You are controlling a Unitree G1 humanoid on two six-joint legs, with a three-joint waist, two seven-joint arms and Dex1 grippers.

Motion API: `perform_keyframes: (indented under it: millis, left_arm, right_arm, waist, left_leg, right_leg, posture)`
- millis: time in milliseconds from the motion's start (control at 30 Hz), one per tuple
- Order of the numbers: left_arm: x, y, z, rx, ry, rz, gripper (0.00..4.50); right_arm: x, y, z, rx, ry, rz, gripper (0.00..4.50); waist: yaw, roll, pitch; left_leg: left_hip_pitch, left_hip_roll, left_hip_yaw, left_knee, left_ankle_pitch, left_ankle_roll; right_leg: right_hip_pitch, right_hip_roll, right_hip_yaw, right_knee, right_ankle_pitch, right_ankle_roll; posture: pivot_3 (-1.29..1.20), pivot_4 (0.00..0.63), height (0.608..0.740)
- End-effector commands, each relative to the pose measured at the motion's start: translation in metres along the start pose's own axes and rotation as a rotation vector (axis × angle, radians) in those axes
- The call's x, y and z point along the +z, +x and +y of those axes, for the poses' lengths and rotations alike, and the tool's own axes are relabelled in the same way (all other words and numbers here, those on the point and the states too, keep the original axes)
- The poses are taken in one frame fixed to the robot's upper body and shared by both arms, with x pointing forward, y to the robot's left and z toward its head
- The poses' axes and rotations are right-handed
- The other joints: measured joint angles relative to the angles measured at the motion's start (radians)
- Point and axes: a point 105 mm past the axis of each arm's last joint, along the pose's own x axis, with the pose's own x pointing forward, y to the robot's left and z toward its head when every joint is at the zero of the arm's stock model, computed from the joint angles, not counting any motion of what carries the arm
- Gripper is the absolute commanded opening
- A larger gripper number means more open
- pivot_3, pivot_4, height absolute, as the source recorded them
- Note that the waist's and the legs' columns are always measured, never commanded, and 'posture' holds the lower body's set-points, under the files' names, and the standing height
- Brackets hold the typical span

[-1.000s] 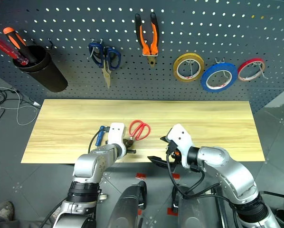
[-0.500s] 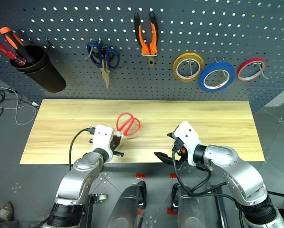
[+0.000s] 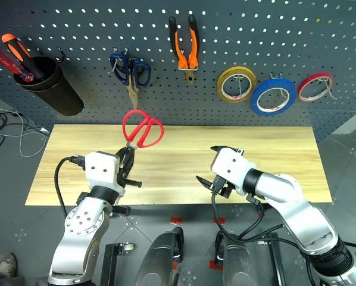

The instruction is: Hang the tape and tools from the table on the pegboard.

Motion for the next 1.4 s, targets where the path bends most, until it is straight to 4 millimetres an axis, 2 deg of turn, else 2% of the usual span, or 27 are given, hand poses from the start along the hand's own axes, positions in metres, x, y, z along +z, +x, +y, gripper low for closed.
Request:
perform_keyframes:
  millis: [33,200,367,467,600,700,1033,1400]
  left_arm:
    - [0.033,0.001,0.003,0.023,0.018,-0.129,0.38]
    - [0.060,0.012,0.008,0.043,0.009,-0.216,0.38]
    - [0.075,0.022,0.022,0.101,-0.011,-0.241,0.38]
    - [0.083,0.021,0.026,0.116,-0.012,-0.256,0.38]
    - [0.082,0.018,0.026,0.119,-0.007,-0.247,0.38]
    - [0.079,0.016,0.027,0.127,0.001,-0.237,0.38]
    - [0.083,0.011,0.035,0.170,0.021,-0.246,0.38]
    - [0.074,0.040,0.039,0.160,0.000,-0.221,0.38]
  right_arm:
    - [0.014,-0.001,-0.005,-0.023,-0.028,-0.059,4.50]
    - [0.019,0.000,-0.012,-0.050,0.027,-0.085,4.50]
    - [0.020,0.000,-0.016,-0.057,0.027,-0.090,4.50]
    - [0.032,-0.001,-0.027,-0.095,0.046,-0.146,4.50]
    - [0.056,-0.004,-0.047,-0.169,0.166,-0.277,4.50]
    - [0.064,-0.005,-0.055,-0.190,0.222,-0.315,4.50]
    - [0.067,-0.005,-0.053,-0.171,0.243,-0.312,4.50]
    - [0.079,0.001,-0.053,-0.149,0.223,-0.339,4.50]
  waist:
    - [-0.001,0.000,0.000]
    - [-0.001,0.000,0.000]
    - [-0.004,-0.001,0.000]
    - [-0.004,-0.001,0.000]
    - [-0.005,-0.001,-0.001]
    - [-0.005,-0.002,-0.002]
    - [-0.004,-0.005,-0.005]
    - [-0.005,-0.006,-0.006]
  left_leg:
    - [0.000,0.000,0.000,0.000,0.001,-0.001]
    - [0.000,0.000,0.000,0.000,0.001,-0.002]
    - [0.000,0.000,-0.001,0.001,0.002,-0.002]
    - [0.000,0.000,-0.001,0.001,0.002,-0.003]
    - [0.000,0.001,-0.001,0.001,0.002,-0.003]
    - [0.000,0.000,-0.001,0.001,0.002,-0.003]
    - [0.000,0.000,-0.002,0.001,0.002,-0.003]
    - [0.000,0.000,-0.002,0.002,0.002,-0.003]
  right_leg:
    - [0.000,0.000,0.000,0.000,0.000,0.000]
    - [0.000,0.000,-0.001,0.001,0.000,0.000]
    - [0.001,0.000,-0.001,0.001,0.001,-0.001]
    - [0.001,0.000,-0.002,0.001,0.003,-0.005]
    - [0.001,0.000,-0.002,0.002,0.003,-0.005]
    - [0.001,0.000,-0.002,0.002,0.003,-0.005]
    - [0.001,0.000,-0.003,0.002,0.003,-0.006]
    - [0.002,0.000,-0.003,0.003,0.004,-0.006]
  posture:
    - [0.00,0.313,0.740]
    - [0.00,0.309,0.740]
    - [0.00,0.302,0.740]
    - [0.00,0.297,0.740]
    - [0.00,0.297,0.740]
    - [0.00,0.291,0.740]
    - [0.01,0.279,0.740]
    - [-0.01,0.291,0.740]
